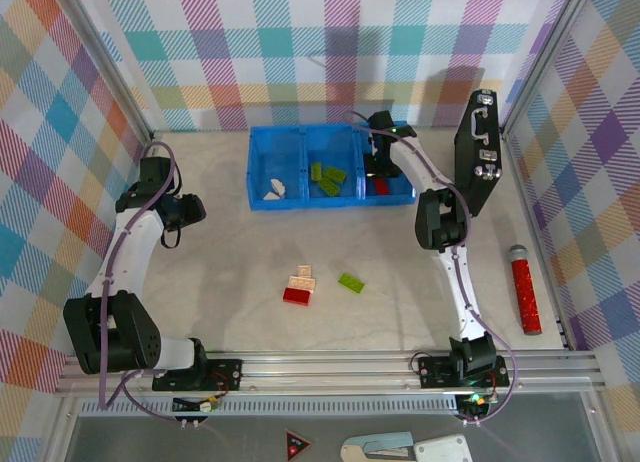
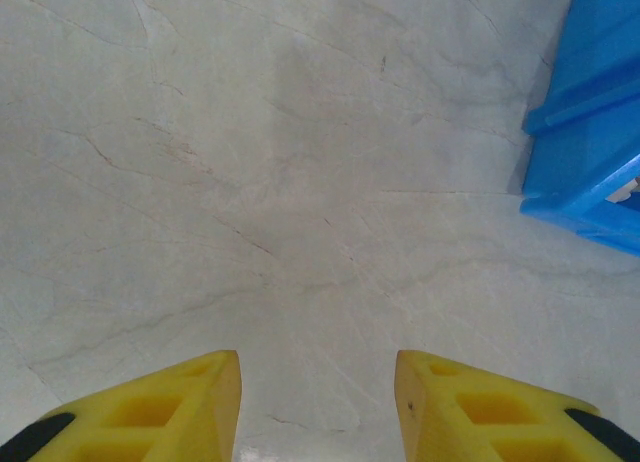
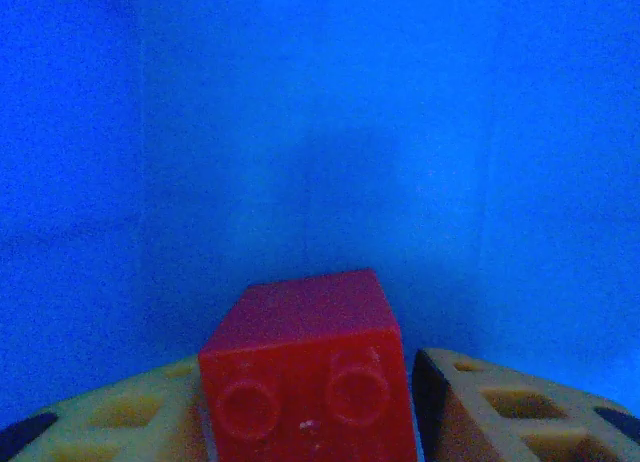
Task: Sort the legos into containers by color
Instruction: Place the lego in the container, then pick up the lego from the center of the table.
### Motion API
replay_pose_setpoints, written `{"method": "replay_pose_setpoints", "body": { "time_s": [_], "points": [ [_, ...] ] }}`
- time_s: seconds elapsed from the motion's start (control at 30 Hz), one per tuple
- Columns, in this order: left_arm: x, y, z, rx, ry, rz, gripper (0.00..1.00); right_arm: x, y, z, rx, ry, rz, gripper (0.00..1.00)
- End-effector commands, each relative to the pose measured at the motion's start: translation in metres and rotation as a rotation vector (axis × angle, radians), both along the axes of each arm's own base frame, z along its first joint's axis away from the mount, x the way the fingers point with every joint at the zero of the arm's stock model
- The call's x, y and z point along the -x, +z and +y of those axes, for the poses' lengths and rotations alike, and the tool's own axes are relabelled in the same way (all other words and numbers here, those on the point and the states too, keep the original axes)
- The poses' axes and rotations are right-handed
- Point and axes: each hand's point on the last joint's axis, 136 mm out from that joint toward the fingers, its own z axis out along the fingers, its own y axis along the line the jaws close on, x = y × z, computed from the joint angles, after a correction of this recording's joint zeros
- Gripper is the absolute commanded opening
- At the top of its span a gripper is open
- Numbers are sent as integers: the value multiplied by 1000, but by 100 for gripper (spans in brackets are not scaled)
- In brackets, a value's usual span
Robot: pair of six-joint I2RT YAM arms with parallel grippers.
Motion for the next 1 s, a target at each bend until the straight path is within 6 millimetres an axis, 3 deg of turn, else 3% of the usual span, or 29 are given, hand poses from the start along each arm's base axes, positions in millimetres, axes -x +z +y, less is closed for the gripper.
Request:
{"method": "replay_pose_setpoints", "body": {
  "time_s": [0.0,0.27,0.5,0.97],
  "points": [
    [0,2,1,8,-5,-2,45,0,56,1,-44,15,-69,54],
    [-1,-3,-7,42,-24,9,45,14,77,-1,-70,-2,-64,56],
    [-3,-1,-26,47,-73,23,45,40,94,-8,-72,-20,-51,57],
    [8,-1,-102,67,-211,73,46,118,108,-19,-123,-37,-7,57]
  ]
}}
